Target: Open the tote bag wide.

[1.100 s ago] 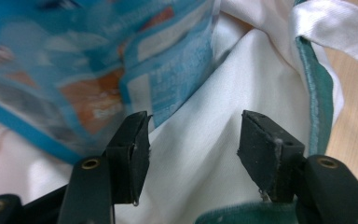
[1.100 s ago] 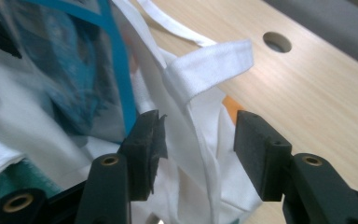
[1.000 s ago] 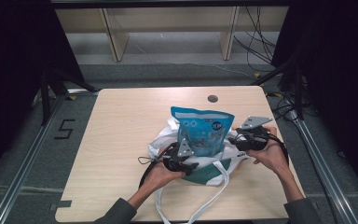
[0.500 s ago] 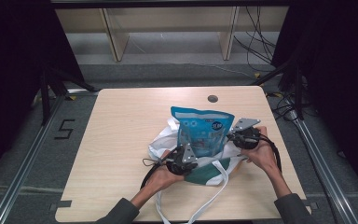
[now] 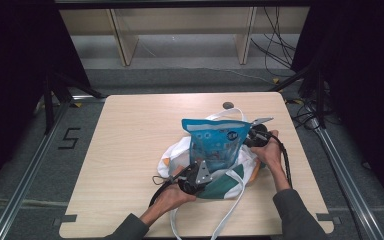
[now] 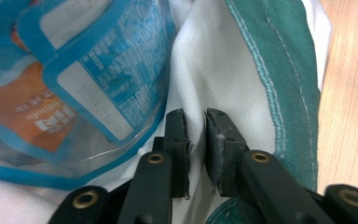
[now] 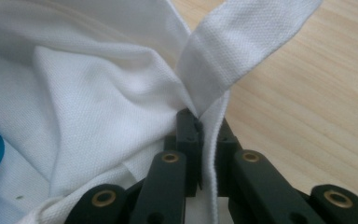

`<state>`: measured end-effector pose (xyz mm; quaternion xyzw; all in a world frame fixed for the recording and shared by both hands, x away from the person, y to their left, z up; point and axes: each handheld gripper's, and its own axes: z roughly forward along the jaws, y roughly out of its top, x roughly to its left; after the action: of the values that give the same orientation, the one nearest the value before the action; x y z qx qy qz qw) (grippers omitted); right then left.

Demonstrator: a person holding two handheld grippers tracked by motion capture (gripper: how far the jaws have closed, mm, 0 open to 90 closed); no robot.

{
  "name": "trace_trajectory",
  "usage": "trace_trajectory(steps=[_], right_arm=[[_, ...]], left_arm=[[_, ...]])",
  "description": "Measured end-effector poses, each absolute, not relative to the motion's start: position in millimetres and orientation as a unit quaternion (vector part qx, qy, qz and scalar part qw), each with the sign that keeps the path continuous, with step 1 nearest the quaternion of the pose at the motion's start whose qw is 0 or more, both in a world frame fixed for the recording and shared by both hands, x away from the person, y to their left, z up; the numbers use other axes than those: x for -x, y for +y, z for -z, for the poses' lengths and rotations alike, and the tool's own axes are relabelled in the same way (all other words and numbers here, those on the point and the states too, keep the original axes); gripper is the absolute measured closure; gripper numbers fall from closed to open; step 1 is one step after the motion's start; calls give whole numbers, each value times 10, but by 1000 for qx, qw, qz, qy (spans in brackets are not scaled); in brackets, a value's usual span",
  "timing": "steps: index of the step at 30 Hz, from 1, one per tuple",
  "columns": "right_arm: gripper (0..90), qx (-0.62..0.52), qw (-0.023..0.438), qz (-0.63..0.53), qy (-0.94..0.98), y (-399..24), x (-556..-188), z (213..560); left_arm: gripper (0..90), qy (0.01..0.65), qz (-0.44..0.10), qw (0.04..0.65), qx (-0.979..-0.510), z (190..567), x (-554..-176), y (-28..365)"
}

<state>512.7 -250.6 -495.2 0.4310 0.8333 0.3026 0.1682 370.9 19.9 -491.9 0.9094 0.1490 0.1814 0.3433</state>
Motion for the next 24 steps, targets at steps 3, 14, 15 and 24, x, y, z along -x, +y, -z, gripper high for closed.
trace_trajectory(steps=[3, 14, 15, 24], right_arm=[[849, -428, 175, -308, 832, -2517, -5105, 4940], [485, -426, 185, -374, 803, -2883, -4672, 4426], [485, -423, 183, -378, 803, -2897, -4600, 4358], [473, -311, 104, -408, 852, -2559, -3971, 4173]], left_arm=[[691, 164, -169, 379, -895, 4793, -3698, 308], [480, 254, -259, 374, -854, 4351, -4038, 864], [478, 254, -265, 356, -859, 4390, -4093, 844], [736, 274, -242, 363, -857, 4475, -4452, 834]])
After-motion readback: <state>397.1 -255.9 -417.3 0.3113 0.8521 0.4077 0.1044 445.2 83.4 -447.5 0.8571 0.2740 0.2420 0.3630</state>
